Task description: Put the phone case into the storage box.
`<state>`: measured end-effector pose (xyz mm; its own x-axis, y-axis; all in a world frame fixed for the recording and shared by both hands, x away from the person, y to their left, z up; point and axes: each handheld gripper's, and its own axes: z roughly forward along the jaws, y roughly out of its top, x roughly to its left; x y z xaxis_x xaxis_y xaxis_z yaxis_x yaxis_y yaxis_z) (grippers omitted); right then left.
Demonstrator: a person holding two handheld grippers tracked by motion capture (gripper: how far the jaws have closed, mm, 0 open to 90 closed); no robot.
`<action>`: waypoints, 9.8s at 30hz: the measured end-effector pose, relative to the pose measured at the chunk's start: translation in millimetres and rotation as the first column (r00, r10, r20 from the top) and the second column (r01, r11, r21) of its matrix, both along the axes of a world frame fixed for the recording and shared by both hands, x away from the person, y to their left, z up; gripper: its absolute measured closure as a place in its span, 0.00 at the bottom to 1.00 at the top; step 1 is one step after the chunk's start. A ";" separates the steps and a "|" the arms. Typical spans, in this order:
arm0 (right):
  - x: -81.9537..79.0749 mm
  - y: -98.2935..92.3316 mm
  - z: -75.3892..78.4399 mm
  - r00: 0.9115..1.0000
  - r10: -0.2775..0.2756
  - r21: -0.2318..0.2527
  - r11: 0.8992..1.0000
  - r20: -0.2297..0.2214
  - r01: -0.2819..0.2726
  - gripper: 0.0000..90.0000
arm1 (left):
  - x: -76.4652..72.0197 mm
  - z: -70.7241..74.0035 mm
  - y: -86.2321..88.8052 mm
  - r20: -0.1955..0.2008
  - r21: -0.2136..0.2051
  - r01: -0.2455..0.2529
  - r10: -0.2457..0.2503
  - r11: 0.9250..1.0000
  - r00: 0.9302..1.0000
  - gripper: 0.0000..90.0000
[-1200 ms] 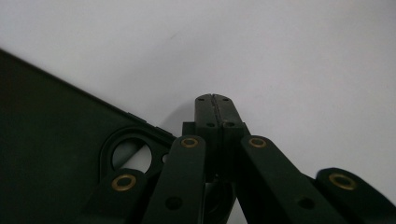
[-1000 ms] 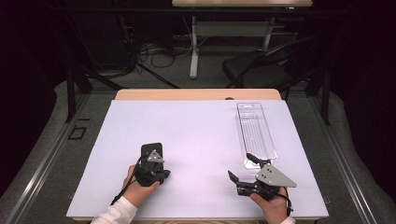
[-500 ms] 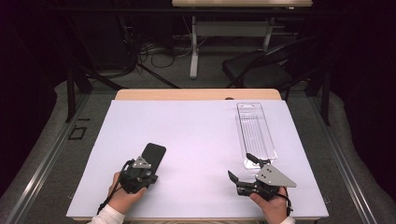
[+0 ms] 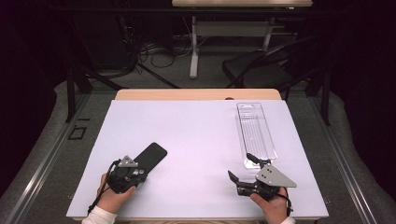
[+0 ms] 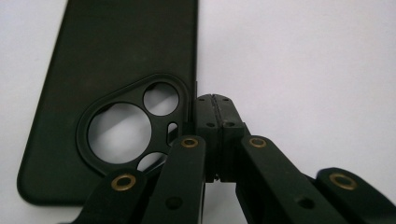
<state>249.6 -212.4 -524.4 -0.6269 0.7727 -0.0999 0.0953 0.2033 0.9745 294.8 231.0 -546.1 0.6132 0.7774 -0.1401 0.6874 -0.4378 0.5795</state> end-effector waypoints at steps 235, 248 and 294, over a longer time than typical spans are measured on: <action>2.2 1.5 -2.2 1.000 0.022 -0.007 1.000 -0.016 -0.022 0.16 | 62.8 15.8 -4.0 0.032 0.103 0.060 -0.064 0.993 0.997 0.16; 2.5 2.7 -2.6 1.000 0.021 -0.008 1.000 -0.015 -0.021 0.16 | 56.1 49.2 -25.6 0.048 0.095 0.116 -0.121 0.989 0.991 0.16; 2.9 2.1 -2.9 0.999 0.025 -0.011 1.000 -0.022 -0.025 0.16 | 64.5 99.2 -137.7 0.073 0.031 0.343 -0.344 0.939 0.936 0.16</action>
